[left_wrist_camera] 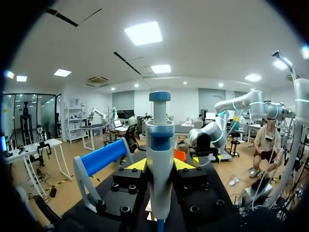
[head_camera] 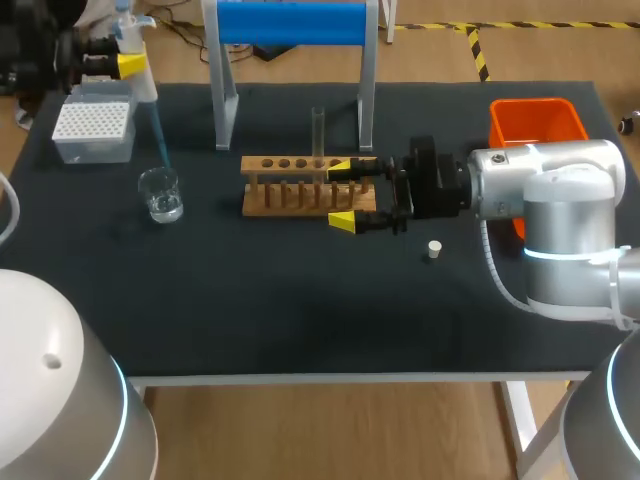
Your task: Invert the test tube, pick up the pipette, mount the tip to pipette, aspirate from beaker and dispense into the tube, eject the tip, return the pipette, and cap with the stopper.
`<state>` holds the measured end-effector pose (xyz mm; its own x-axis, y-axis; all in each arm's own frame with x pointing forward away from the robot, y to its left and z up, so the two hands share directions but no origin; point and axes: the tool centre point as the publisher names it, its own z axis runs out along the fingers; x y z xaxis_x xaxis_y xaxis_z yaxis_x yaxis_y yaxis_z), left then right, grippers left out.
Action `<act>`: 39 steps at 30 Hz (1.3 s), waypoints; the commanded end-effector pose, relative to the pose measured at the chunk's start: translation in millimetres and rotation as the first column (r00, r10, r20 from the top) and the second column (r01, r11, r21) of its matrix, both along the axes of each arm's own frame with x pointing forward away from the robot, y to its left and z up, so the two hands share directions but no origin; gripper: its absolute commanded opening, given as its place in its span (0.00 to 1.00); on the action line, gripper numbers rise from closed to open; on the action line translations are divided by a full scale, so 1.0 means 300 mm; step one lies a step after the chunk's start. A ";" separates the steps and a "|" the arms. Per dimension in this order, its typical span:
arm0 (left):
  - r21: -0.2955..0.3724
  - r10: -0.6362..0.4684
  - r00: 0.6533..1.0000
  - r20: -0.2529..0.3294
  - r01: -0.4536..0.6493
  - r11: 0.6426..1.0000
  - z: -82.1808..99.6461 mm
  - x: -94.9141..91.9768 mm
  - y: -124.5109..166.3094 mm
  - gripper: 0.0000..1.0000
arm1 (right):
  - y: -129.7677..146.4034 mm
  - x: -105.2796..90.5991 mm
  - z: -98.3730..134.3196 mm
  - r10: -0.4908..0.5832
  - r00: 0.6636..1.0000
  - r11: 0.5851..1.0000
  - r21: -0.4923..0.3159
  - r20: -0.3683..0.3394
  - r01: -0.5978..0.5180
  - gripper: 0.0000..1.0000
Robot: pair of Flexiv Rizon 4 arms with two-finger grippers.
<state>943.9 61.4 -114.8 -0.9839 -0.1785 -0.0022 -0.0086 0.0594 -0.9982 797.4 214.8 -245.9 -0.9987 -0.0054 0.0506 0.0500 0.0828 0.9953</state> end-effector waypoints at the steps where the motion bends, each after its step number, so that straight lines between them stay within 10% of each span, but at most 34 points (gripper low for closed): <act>1: -0.019 -0.016 1.000 0.000 0.016 1.000 -0.042 0.010 0.023 0.00 | -0.002 0.000 0.000 0.002 1.000 1.000 -0.001 0.000 -0.002 1.00; 39: -0.041 0.033 0.999 -0.031 -0.034 0.999 -0.257 0.079 0.128 0.00 | -0.002 0.000 0.000 0.002 1.000 1.000 -0.001 0.000 -0.002 1.00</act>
<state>965.1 98.7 -187.7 -0.9752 -0.2181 0.0369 -0.0432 0.0244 -0.9988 797.3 214.7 -245.9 -0.9987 -0.0054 0.0506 0.0500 0.0829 0.9953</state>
